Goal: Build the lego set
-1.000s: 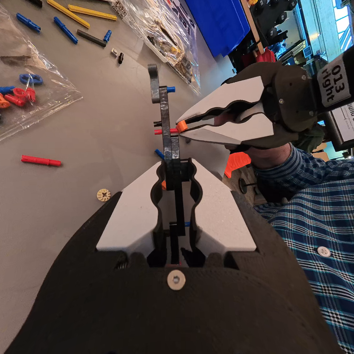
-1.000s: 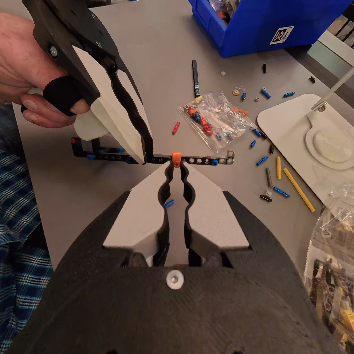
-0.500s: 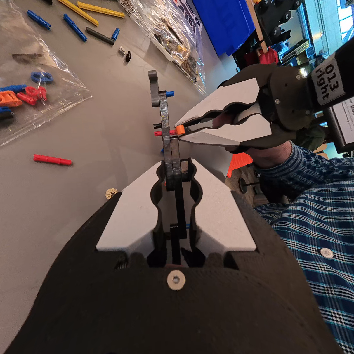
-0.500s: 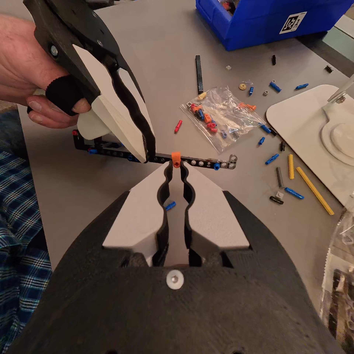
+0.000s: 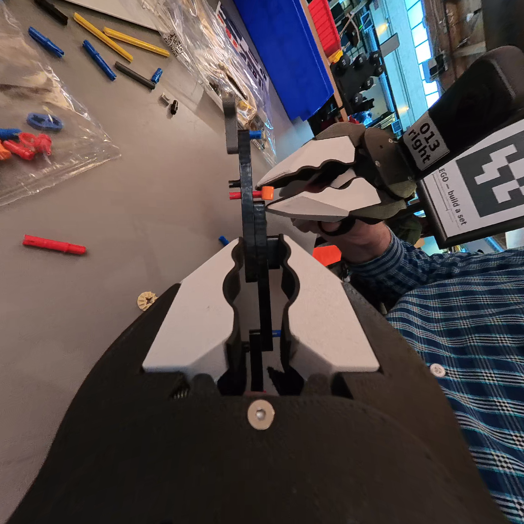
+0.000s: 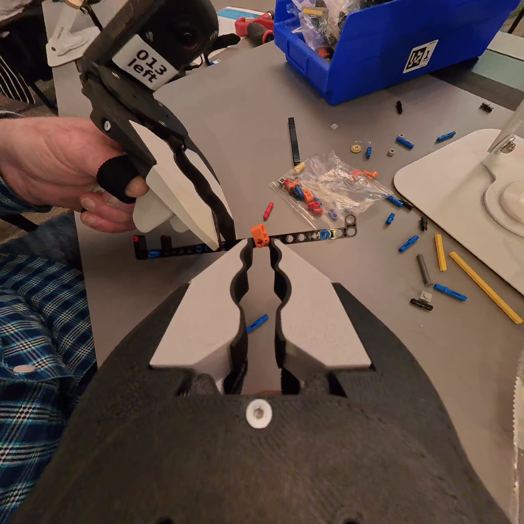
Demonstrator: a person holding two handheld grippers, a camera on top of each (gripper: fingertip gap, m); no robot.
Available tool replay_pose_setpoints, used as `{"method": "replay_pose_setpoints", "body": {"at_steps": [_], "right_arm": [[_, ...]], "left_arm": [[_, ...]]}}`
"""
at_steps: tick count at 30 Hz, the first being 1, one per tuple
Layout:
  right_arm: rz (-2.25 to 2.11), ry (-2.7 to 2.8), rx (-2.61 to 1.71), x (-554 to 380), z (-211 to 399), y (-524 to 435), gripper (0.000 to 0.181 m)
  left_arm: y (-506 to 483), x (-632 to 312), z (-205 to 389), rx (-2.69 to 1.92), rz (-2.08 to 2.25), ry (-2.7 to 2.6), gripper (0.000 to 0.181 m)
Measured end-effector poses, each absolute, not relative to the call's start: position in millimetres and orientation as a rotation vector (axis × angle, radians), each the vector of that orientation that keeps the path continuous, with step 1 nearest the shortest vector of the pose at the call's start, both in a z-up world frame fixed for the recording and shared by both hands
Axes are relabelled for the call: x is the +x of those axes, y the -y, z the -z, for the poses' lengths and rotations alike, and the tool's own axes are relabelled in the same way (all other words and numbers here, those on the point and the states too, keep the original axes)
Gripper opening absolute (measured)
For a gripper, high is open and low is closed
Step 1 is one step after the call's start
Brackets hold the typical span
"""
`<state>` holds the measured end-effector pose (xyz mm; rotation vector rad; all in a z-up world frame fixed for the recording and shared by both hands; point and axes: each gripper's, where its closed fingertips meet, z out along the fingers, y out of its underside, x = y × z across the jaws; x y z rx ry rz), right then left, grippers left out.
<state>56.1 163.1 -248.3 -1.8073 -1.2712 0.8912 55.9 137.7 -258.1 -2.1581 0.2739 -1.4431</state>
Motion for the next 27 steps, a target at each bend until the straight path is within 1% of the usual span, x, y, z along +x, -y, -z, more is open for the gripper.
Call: {"method": "replay_pose_setpoints", "body": {"at_steps": [3, 7, 11, 15, 20, 22, 25, 27], "right_arm": [[-0.935, 1.234, -1.812, 57.3, 243.5, -164.2, 0.012], [-1.058, 1.148, -1.828, 60.6, 233.9, -162.8, 0.023], [-1.362, 0.938, -1.848, 61.3, 214.0, -165.3, 0.042], [-1.600, 0.784, -1.829, 57.8, 199.8, -167.5, 0.049], [-1.728, 0.718, -1.788, 53.3, 190.2, -167.6, 0.048], [-1.760, 0.702, -1.772, 53.4, 187.4, -167.4, 0.043], [-1.814, 0.677, -1.726, 54.2, 181.1, -165.5, 0.031], [-1.829, 0.670, -1.713, 54.5, 179.4, -165.0, 0.030]], "left_arm": [[-138.9, 55.7, 252.6, -2.123, 1.472, -0.260, 0.021], [-141.6, 53.5, 241.8, -2.059, 1.508, -0.238, 0.021], [-143.3, 52.9, 224.9, -1.951, 1.580, -0.221, 0.021], [-143.2, 55.1, 212.2, -1.876, 1.603, -0.242, 0.021], [-140.0, 59.8, 200.0, -1.814, 1.602, -0.291, 0.021], [-138.4, 62.5, 197.2, -1.801, 1.599, -0.310, 0.021], [-136.7, 66.8, 195.0, -1.791, 1.593, -0.334, 0.021], [-136.4, 68.7, 193.9, -1.783, 1.589, -0.341, 0.021]]}}
